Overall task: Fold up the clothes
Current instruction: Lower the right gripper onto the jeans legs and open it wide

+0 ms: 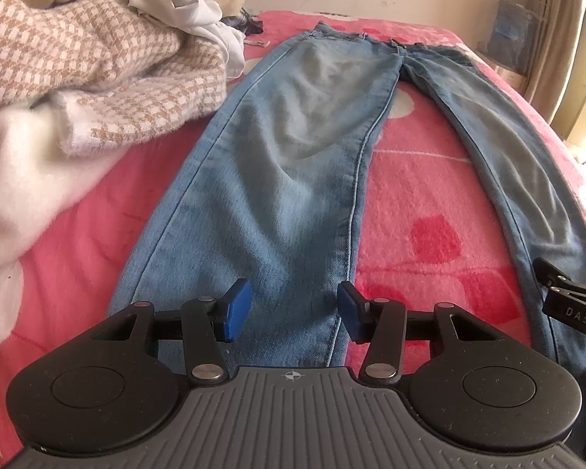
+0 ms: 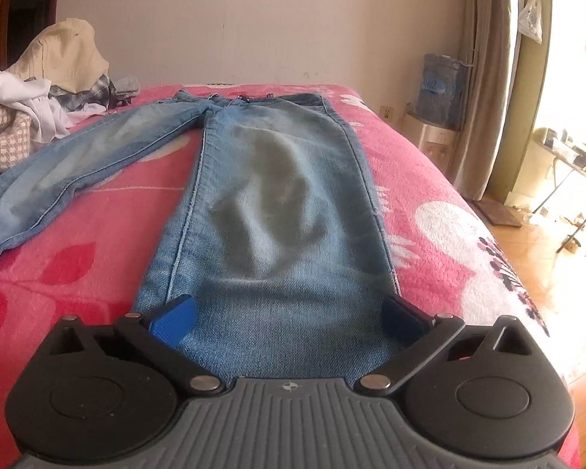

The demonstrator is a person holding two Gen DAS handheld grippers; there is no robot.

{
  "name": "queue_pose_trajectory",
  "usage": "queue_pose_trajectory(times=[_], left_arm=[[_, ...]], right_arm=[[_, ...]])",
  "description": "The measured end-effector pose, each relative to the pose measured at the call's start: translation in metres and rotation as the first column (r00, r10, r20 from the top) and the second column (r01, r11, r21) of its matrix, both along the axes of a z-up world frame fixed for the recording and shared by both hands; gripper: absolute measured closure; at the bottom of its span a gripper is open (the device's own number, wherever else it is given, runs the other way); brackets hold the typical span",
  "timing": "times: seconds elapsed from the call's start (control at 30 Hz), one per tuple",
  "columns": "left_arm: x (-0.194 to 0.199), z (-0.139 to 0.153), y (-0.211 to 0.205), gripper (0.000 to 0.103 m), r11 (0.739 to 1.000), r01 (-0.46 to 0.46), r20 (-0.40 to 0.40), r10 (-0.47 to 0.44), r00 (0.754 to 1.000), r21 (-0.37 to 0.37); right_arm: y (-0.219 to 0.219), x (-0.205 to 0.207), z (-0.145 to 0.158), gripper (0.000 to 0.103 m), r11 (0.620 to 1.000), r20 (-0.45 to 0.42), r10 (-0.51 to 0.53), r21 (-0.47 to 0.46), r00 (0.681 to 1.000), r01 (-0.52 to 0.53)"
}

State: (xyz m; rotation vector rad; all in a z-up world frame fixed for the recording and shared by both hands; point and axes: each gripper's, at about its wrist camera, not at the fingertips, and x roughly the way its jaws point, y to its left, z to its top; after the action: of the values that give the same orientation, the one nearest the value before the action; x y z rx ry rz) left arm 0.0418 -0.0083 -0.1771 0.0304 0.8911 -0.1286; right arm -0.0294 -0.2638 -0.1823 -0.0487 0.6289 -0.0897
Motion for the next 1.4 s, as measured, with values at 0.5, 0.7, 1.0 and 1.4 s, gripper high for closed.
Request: queue_pose_trajectory(times=[0.5,0.7,1.0,1.4], left_arm=[[0.0007,0.0004,0.0012,0.054,1.0,-0.006,-0.003,0.006,1.0,-0.004],[-0.0004,-0.0008,-0.0007,0.054,1.0,-0.002,-0.005,0.002,1.0,-0.006],[0.0019,-0.0038,-0.0009,0.054,1.0,0.004,-0.013,-0.004,1.0,-0.009],[0.0014,-0.0036,0.0017,0.054,1.0,-0.003,-0.006,0.003,1.0,-0.011]], right_arm=[[0.0003,-0.0002,-0.0002,0.0,1.0,-0.001,-0.003,0.008,1.0,0.003],[-0.0003,-0.0002,-0.0002,0.0,1.0,-0.002,-0.002,0.008,1.0,0.002],[-0.0003,-0.0001,-0.0004,0.0,1.0,0.0,-0.001,0.008,1.0,0.001],[0.0001,-0.0002,-0.0008,0.0,1.0,0.0,-0.003,0.008,1.0,0.003]])
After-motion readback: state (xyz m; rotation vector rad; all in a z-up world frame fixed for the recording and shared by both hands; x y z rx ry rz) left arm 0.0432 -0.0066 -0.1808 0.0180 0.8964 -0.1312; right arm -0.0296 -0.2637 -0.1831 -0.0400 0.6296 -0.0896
